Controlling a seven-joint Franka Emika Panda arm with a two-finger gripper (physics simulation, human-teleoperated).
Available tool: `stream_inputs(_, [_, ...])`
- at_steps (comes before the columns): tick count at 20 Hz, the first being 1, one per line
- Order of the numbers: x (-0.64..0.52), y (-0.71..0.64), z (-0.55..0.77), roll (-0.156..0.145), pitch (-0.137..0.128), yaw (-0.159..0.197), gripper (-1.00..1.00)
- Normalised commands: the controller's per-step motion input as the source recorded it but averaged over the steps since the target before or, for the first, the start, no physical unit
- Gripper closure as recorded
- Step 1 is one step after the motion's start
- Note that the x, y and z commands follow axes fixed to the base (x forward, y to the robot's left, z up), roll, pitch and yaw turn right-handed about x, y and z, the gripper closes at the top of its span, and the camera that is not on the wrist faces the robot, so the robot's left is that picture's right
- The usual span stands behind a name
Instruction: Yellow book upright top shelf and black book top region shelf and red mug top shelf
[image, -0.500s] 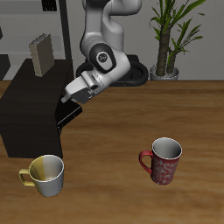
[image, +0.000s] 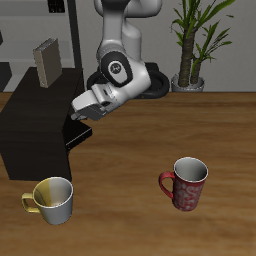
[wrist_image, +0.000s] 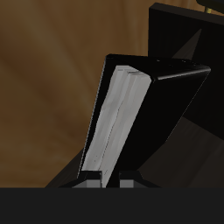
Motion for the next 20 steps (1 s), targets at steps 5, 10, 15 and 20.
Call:
stream_inputs(5, [0.23,0.11,0.07,0.093,-0.019,-0.204,-1.0])
stream_inputs(10, [0.4,0.41,0.38,0.183,-0.073,-0.079,-1.0])
stream_inputs(15, [0.35,0.16,0.25,0.083,-0.047,0.058,-1.0])
stream_inputs(20, [0.07,0.35,0.23,0.085,-0.035,0.058,-1.0])
